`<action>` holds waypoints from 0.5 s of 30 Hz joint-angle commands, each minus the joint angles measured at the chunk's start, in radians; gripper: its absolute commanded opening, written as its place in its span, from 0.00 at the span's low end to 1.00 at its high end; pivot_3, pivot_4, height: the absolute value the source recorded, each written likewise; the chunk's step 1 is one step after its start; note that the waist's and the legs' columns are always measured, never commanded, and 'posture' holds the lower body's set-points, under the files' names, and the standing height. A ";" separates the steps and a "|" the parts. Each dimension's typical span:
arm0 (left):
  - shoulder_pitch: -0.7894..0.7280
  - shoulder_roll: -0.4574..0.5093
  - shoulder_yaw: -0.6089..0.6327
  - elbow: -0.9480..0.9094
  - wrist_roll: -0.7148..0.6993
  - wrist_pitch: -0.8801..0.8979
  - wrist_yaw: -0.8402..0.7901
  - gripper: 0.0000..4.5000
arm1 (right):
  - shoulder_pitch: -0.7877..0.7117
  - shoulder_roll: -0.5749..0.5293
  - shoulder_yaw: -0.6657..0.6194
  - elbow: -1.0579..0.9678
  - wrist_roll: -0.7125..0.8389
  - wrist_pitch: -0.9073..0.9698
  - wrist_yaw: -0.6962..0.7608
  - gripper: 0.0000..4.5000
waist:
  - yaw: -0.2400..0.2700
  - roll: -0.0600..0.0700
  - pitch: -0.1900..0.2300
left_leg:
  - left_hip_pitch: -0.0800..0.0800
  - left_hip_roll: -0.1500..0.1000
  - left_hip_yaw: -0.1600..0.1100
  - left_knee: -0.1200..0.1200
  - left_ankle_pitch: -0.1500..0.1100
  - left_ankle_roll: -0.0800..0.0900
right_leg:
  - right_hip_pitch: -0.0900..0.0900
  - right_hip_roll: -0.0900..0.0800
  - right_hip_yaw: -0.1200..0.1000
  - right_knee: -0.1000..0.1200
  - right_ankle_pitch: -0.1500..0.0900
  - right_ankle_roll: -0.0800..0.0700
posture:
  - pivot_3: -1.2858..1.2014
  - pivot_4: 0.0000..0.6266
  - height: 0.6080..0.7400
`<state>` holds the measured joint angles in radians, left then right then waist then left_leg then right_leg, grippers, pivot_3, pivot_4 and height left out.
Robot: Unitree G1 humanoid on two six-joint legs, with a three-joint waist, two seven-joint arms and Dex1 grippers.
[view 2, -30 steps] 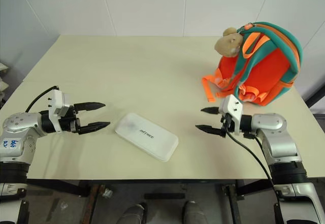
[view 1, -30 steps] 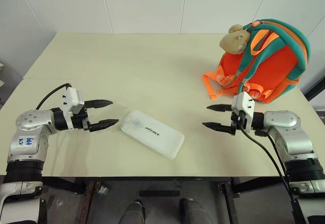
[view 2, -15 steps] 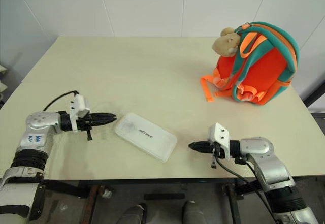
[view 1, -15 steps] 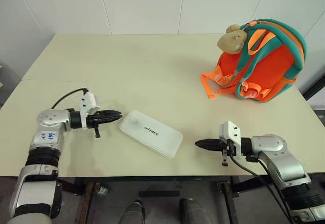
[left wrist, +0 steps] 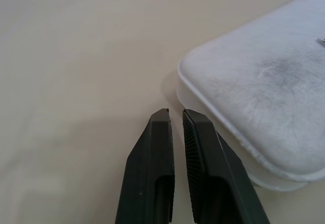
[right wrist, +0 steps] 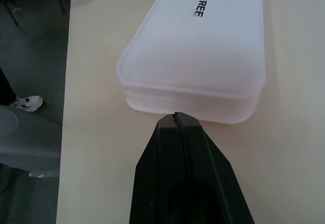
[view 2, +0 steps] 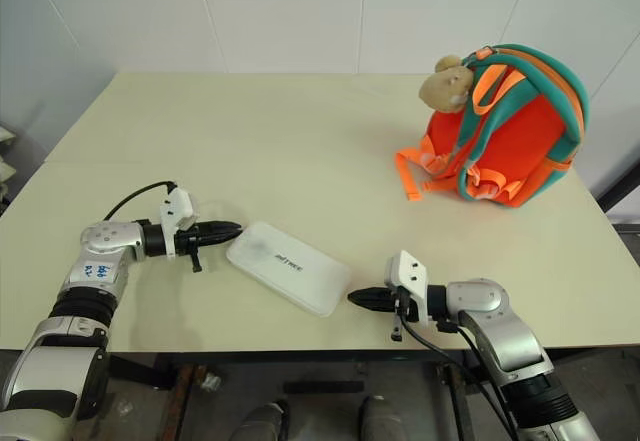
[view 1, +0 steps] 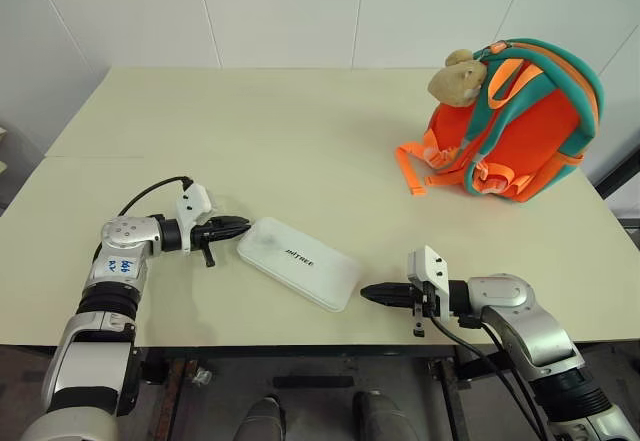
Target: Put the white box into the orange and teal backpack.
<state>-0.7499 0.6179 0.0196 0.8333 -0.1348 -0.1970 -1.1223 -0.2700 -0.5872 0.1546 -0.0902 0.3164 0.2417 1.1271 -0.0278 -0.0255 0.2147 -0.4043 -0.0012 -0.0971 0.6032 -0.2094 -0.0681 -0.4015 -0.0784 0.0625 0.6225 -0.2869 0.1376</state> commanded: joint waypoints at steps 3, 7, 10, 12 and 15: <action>-0.002 -0.037 -0.005 -0.025 -0.005 -0.009 -0.013 0.10 | -0.047 0.019 -0.001 0.018 0.003 -0.007 -0.005 0.00 | 0.000 0.000 0.000 | 0.000 0.000 0.000 0.001 0.000 0.000 | 0.000 0.000 0.000 0.000 0.000 0.000 | 0.52 0.24 1.00; 0.037 -0.041 -0.012 -0.069 -0.013 0.013 -0.045 0.10 | -0.085 0.027 -0.007 0.064 -0.010 -0.027 -0.005 0.00 | -0.003 0.000 0.000 | 0.000 0.000 0.000 0.001 0.000 0.000 | 0.000 0.000 0.000 0.000 0.000 0.000 | 0.52 0.24 1.00; 0.072 -0.044 -0.015 -0.112 -0.020 0.039 -0.051 0.10 | -0.121 0.033 -0.014 0.107 -0.022 -0.048 -0.006 0.00 | -0.003 0.000 0.000 | 0.000 0.000 0.000 0.001 0.000 0.000 | 0.000 0.000 0.000 0.000 0.000 0.000 | 0.52 0.24 1.00; 0.097 -0.048 -0.016 -0.151 -0.027 0.057 -0.052 0.10 | -0.149 0.034 -0.020 0.142 -0.032 -0.066 -0.006 0.00 | -0.002 0.000 0.000 | 0.000 0.000 0.000 0.001 0.000 0.000 | 0.000 0.000 0.000 0.000 0.000 0.000 | 0.52 0.24 1.00; 0.138 -0.057 -0.017 -0.225 -0.042 0.096 -0.054 0.10 | -0.194 0.032 -0.028 0.204 -0.052 -0.100 0.002 0.00 | -0.002 0.000 0.000 | 0.001 0.000 0.000 0.001 0.000 0.000 | 0.001 0.000 0.000 0.001 0.000 0.000 | 0.52 0.24 1.00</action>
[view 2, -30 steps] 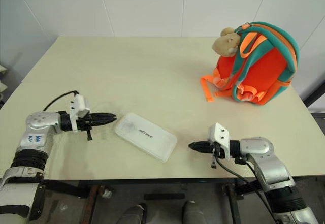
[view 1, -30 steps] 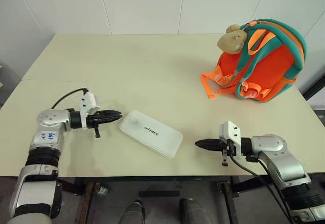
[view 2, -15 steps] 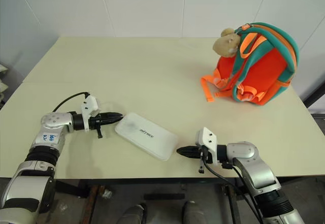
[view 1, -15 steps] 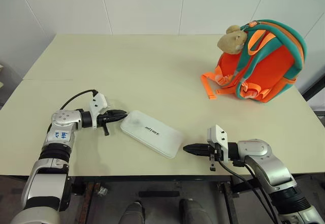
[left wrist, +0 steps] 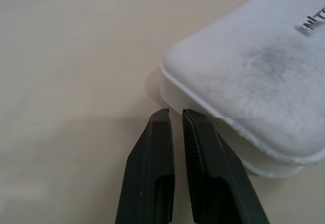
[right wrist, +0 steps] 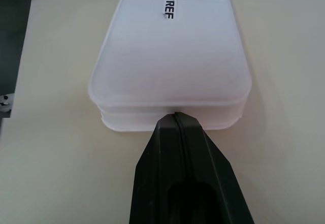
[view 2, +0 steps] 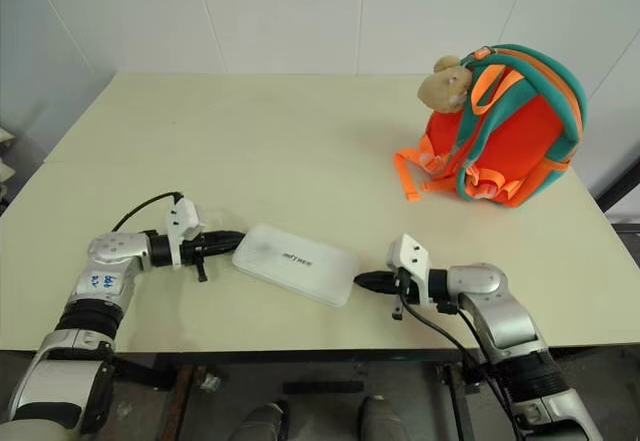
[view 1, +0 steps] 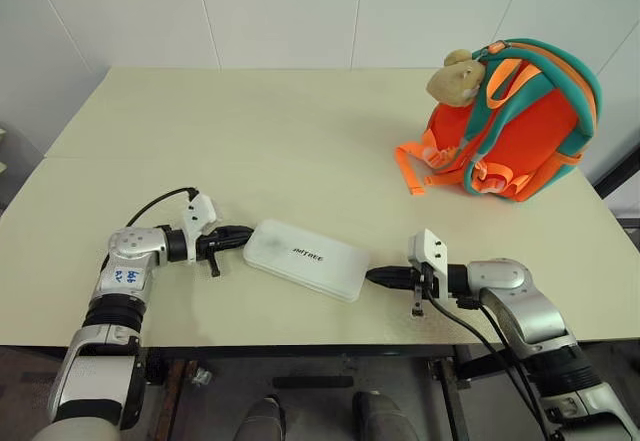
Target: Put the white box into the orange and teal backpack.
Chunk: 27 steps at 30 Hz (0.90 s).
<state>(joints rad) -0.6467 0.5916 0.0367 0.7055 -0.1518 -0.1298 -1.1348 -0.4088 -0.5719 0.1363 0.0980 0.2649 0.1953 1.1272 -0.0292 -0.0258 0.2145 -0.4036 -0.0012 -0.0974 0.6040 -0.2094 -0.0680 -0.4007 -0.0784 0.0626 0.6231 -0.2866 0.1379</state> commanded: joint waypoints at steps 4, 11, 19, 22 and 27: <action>0.080 -0.042 -0.034 -0.186 -0.040 0.074 -0.031 0.10 | -0.098 0.017 -0.012 0.090 -0.025 -0.095 0.023 0.00 | 0.000 0.000 0.000 | 0.000 0.000 0.000 0.000 0.000 0.000 | 0.000 0.000 0.000 0.000 0.000 0.000 | 0.52 0.24 1.00; 0.111 -0.059 -0.027 -0.251 -0.049 0.119 -0.011 0.10 | -0.172 0.038 -0.017 0.220 -0.065 -0.164 0.034 0.00 | 0.001 0.000 0.000 | 0.000 0.000 0.000 0.000 0.000 0.000 | 0.001 0.000 0.000 -0.001 0.000 0.000 | 0.52 0.24 1.00; 0.131 -0.056 -0.009 -0.279 -0.049 0.151 0.036 0.10 | -0.175 0.035 -0.037 0.230 -0.057 -0.163 0.038 0.00 | 0.001 0.000 0.000 | 0.001 0.000 -0.001 0.000 0.000 0.000 | 0.001 0.000 0.000 0.000 0.000 0.000 | 0.52 0.24 1.00; 0.136 -0.041 0.006 -0.290 -0.055 0.180 0.046 0.19 | -0.190 0.015 -0.061 0.240 -0.054 -0.142 0.033 0.08 | 0.001 0.000 0.000 | 0.001 0.000 -0.001 0.000 0.000 0.000 | 0.001 0.000 0.000 0.000 0.000 0.000 | 0.52 0.24 1.00; 0.149 -0.012 0.031 -0.324 -0.079 0.248 0.044 0.51 | -0.226 -0.033 -0.090 0.266 -0.056 -0.132 0.058 0.44 | 0.000 0.000 0.000 | 0.001 0.000 -0.001 0.000 0.000 0.000 | 0.001 0.000 0.000 -0.001 0.000 0.000 | 0.52 0.24 1.00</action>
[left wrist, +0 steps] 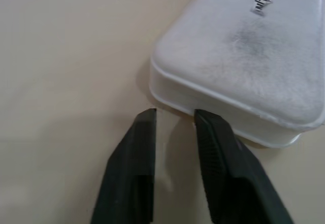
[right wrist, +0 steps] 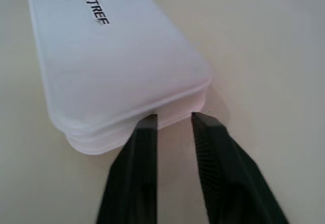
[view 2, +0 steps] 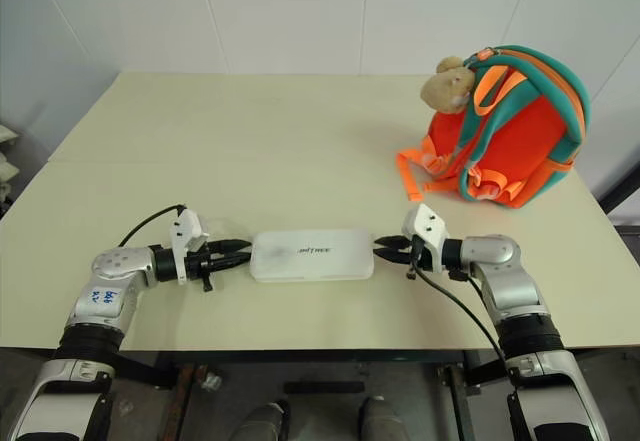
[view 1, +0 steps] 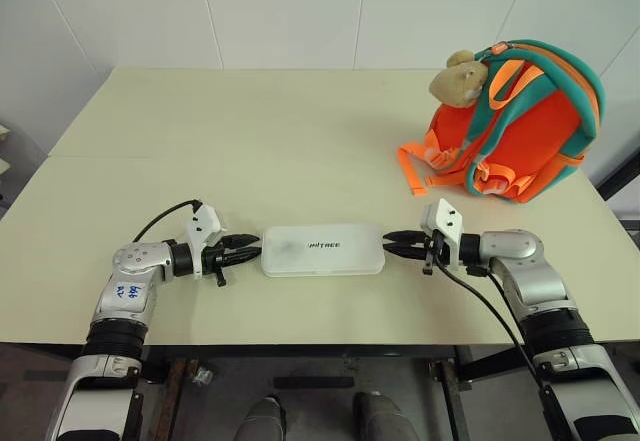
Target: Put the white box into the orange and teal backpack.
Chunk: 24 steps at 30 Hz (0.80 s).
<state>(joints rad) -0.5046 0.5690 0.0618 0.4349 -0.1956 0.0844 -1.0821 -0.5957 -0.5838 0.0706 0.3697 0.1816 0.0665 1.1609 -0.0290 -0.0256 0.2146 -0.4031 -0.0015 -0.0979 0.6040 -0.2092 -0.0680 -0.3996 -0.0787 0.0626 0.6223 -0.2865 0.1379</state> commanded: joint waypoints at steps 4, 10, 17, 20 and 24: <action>0.009 0.065 0.035 -0.074 -0.079 0.122 -0.046 0.78 | -0.074 -0.076 -0.030 -0.003 0.043 0.053 0.081 0.74 | -0.003 0.000 0.000 | 0.000 0.000 0.000 -0.001 0.000 0.000 | 0.000 0.000 0.000 0.000 0.000 0.000 | 0.52 0.24 1.00; -0.069 0.118 0.040 -0.036 -0.144 0.353 -0.067 1.00 | -0.130 -0.136 0.042 0.057 -0.018 0.114 0.159 1.00 | -0.003 0.000 0.000 | 0.000 0.000 0.000 -0.002 0.000 0.000 | 0.000 0.000 0.000 -0.001 0.000 0.000 | 0.52 0.24 1.00; -0.112 0.095 0.085 -0.156 -0.334 0.761 -0.033 1.00 | -0.139 -0.155 0.064 0.014 0.015 0.233 0.240 1.00 | -0.003 0.000 0.000 | -0.001 0.000 -0.001 -0.003 0.000 0.000 | 0.000 0.000 -0.001 -0.001 -0.001 0.001 | 0.52 0.24 1.00; -0.119 0.114 0.067 -0.158 -0.404 0.967 -0.047 1.00 | -0.136 -0.172 0.085 -0.017 0.017 0.277 0.289 1.00 | -0.007 0.000 0.000 | -0.001 0.000 -0.001 -0.004 -0.001 0.000 | -0.001 0.000 -0.001 -0.001 -0.002 0.001 | 0.52 0.24 1.00; -0.124 0.104 0.023 -0.148 -0.399 1.108 0.013 1.00 | -0.163 -0.160 0.119 0.008 -0.005 0.318 0.301 1.00 | -0.012 0.000 0.000 | 0.000 0.000 -0.001 -0.004 -0.001 0.000 | -0.002 0.000 -0.001 0.000 -0.002 0.001 | 0.52 0.24 1.00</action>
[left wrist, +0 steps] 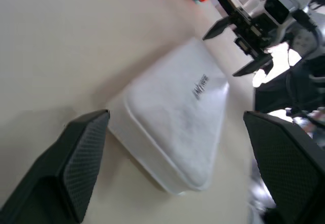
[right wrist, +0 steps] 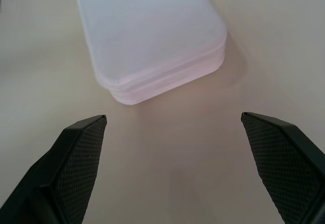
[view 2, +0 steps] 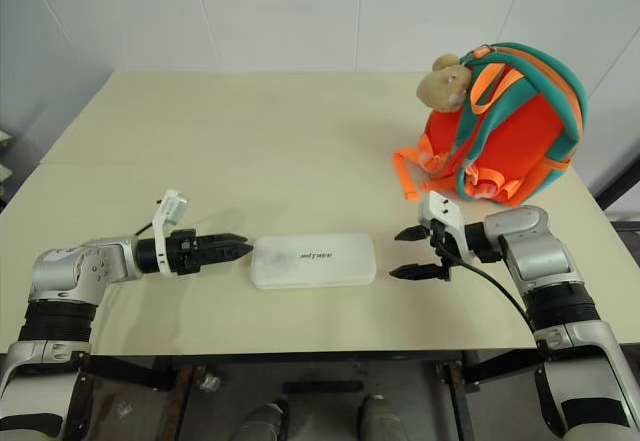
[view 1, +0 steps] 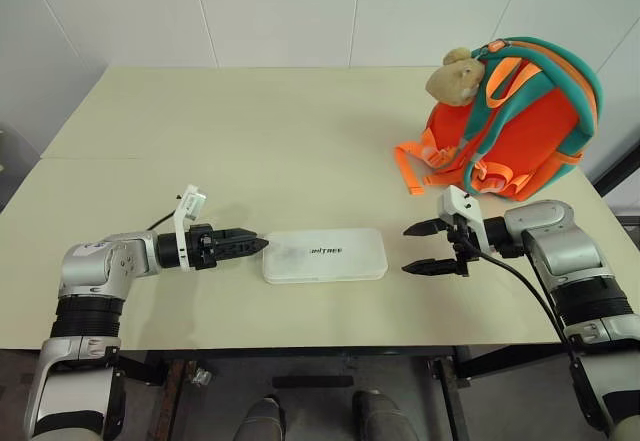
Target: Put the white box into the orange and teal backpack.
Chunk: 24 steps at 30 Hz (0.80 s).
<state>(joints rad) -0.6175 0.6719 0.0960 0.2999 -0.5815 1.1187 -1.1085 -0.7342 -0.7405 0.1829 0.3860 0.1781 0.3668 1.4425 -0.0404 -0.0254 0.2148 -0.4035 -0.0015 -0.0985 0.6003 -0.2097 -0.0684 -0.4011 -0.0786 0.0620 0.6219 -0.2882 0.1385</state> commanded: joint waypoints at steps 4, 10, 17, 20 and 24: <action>-0.015 -0.024 -0.014 0.001 -0.015 0.121 0.092 1.00 | -0.029 0.018 0.018 -0.006 0.005 0.030 0.017 1.00 | 0.002 0.000 0.000 | 0.000 0.000 0.000 0.000 0.000 -0.001 | 0.000 0.000 0.000 0.000 0.000 0.000 | 0.52 0.24 1.00; -0.044 -0.093 0.020 0.073 -0.036 0.172 0.139 1.00 | -0.032 0.065 0.028 0.014 0.000 0.002 -0.001 1.00 | 0.009 0.000 0.000 | 0.000 0.000 0.000 0.001 0.000 -0.001 | 0.000 0.000 0.000 0.001 0.000 0.000 | 0.52 0.24 1.00; -0.093 -0.111 0.003 0.169 -0.047 0.244 0.133 1.00 | -0.038 0.114 0.029 0.044 -0.001 -0.044 -0.014 1.00 | 0.011 0.000 0.000 | 0.000 -0.001 0.000 0.002 0.001 -0.001 | 0.001 -0.001 0.000 0.000 0.000 0.000 | 0.52 0.24 1.00; -0.124 -0.122 0.004 0.228 -0.043 0.246 0.125 1.00 | -0.030 0.125 0.029 0.039 -0.004 -0.062 -0.021 1.00 | 0.011 0.000 0.000 | 0.000 -0.001 0.000 0.002 0.001 -0.001 | 0.001 -0.001 0.000 0.001 0.000 0.000 | 0.52 0.24 1.00; -0.149 -0.143 0.000 0.276 -0.040 0.235 0.115 1.00 | -0.017 0.125 0.031 0.028 -0.009 -0.073 -0.024 1.00 | 0.013 0.000 0.000 | 0.000 -0.001 0.000 0.002 0.001 -0.001 | 0.001 -0.001 0.000 0.000 0.001 0.001 | 0.52 0.24 1.00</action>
<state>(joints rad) -0.7697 0.5481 0.1187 0.5544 -0.6237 1.3483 -0.9964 -0.7555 -0.6134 0.2277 0.4393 0.1633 0.3085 1.4187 -0.0277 -0.0253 0.2147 -0.4031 -0.0027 -0.0990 0.6028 -0.2091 -0.0694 -0.3995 -0.0793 0.0620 0.6223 -0.2877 0.1393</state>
